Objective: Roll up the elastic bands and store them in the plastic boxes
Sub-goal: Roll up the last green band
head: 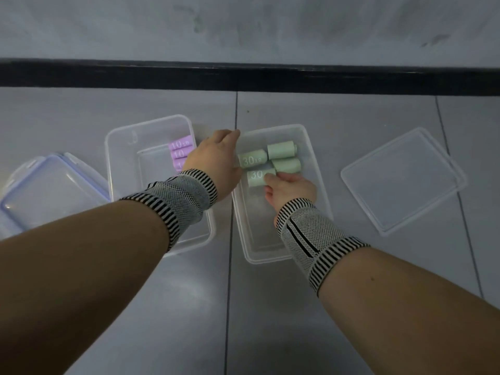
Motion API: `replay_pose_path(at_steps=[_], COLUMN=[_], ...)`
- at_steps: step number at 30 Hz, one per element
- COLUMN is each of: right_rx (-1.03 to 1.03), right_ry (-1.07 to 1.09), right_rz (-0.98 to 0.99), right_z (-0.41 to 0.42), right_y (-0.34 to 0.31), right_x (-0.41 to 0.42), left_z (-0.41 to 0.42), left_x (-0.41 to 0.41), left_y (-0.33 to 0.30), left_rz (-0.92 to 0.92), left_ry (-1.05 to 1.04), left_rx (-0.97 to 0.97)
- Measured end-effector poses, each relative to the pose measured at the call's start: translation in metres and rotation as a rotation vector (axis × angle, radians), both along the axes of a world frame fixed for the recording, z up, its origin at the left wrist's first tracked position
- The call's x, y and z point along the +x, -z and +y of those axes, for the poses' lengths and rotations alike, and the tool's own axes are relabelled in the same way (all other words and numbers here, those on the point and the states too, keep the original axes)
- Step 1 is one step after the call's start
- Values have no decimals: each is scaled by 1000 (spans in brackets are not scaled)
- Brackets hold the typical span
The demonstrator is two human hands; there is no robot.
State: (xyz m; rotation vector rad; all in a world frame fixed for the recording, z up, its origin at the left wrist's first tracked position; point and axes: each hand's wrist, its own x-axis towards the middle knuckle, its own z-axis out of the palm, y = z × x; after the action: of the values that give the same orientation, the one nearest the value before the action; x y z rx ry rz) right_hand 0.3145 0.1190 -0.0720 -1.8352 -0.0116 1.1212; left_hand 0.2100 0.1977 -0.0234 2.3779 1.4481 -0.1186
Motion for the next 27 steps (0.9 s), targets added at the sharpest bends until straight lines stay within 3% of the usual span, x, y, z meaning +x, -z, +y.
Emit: replay_pose_path(at_steps=[8,16,27], right_rx=[-39,-74,-65], right_ry=[24,56,25], right_rz=[-39,-15,-32], right_z=[-14,-13,-15], right_y=[17,23,27], right_x=[-13,-11,-14], left_z=[-25,-17,-20], left_x=[-10,14,14], left_y=[5,15,25], left_rz=[-29,160,109], left_ry=[90,107,66], left_rx=[23,39,50])
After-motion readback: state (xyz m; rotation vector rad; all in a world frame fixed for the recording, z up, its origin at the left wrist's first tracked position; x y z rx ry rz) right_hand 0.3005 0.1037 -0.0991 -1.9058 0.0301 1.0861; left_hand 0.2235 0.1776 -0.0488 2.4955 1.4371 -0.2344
